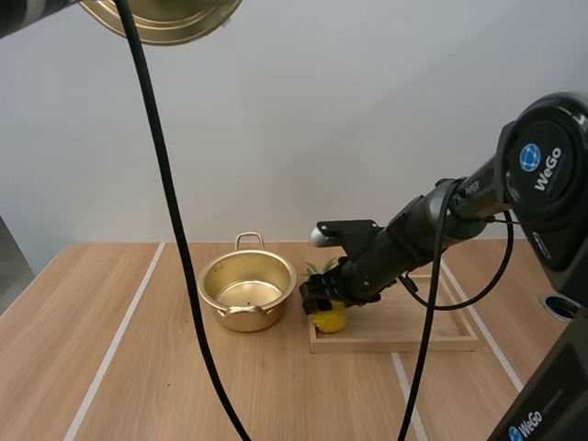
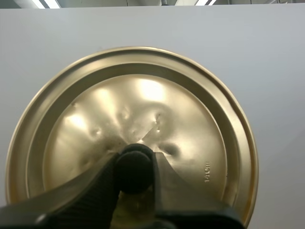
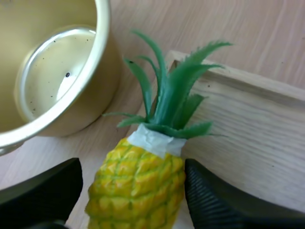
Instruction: Open the pot, put the pineapple inside, and close it
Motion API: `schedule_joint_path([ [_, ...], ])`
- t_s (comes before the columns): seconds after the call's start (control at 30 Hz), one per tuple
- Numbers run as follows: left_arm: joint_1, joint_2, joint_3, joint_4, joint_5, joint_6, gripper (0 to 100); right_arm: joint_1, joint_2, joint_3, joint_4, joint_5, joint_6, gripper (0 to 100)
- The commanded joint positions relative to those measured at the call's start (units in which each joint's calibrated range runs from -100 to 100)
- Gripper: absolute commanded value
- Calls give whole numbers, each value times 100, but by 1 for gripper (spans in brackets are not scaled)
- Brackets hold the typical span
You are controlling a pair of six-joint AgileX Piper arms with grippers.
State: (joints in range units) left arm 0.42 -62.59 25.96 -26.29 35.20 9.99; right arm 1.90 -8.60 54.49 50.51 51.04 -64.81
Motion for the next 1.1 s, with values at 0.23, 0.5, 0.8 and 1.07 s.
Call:
schedule_joint_path([
  [0.23,7,-40,-24,-61,-135,-49,0,512,-12,-32,-47,-1048,-58,100],
  [0.5,7,-40,-24,-61,-135,-49,0,512,-12,-32,-190,-1136,-41,91],
  [0.8,7,-40,-24,-61,-135,-49,0,512,-12,-32,-417,-1136,-26,0],
  [1.07,7,-40,-24,-61,-135,-49,0,512,-42,-32,-536,-1136,137,0],
])
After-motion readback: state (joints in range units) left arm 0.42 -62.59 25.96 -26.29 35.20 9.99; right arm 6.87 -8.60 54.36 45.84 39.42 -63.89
